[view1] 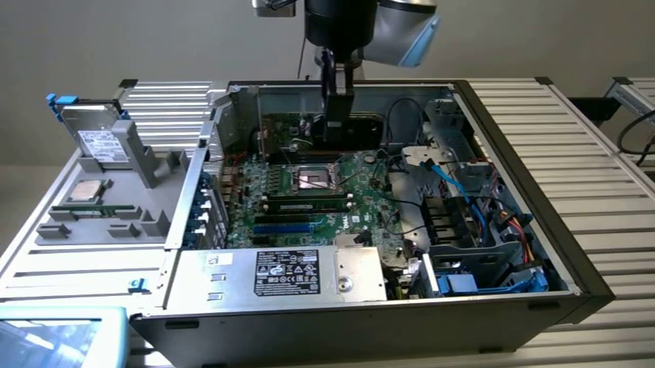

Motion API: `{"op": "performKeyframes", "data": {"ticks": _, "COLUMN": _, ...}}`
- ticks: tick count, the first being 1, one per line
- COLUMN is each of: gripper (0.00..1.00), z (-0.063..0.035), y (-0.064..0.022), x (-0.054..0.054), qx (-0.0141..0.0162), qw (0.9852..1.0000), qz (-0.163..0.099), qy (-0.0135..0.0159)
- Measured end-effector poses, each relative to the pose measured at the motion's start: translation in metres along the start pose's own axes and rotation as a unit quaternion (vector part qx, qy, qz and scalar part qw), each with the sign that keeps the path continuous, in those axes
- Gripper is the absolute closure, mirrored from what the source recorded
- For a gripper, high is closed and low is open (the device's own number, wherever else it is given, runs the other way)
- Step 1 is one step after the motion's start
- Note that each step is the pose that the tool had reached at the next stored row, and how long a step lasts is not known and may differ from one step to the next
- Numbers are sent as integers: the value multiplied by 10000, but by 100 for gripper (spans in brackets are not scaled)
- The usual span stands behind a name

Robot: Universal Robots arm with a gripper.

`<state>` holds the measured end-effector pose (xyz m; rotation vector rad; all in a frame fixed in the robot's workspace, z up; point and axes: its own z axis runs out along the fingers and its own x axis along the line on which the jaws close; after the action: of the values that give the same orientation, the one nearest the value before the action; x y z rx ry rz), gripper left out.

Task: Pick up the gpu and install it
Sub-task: 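Insert the gpu into the slot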

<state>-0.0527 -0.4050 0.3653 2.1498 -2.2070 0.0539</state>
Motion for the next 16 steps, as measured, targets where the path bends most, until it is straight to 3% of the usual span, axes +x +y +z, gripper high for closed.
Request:
{"op": "performKeyframes", "data": {"ticks": 4, "gripper": 72, "z": 23, "y": 54, "x": 6, "qx": 44, "qw": 10000, "qz": 2, "qy": -11}}
{"op": "performKeyframes", "data": {"ticks": 8, "gripper": 72, "z": 29, "y": 105, "x": 12, "qx": 130, "qw": 9999, "qz": 7, "qy": -17}}
{"op": "performKeyframes", "data": {"ticks": 16, "gripper": 72, "z": 35, "y": 134, "x": 13, "qx": 136, "qw": 9999, "qz": 8, "qy": -24}}
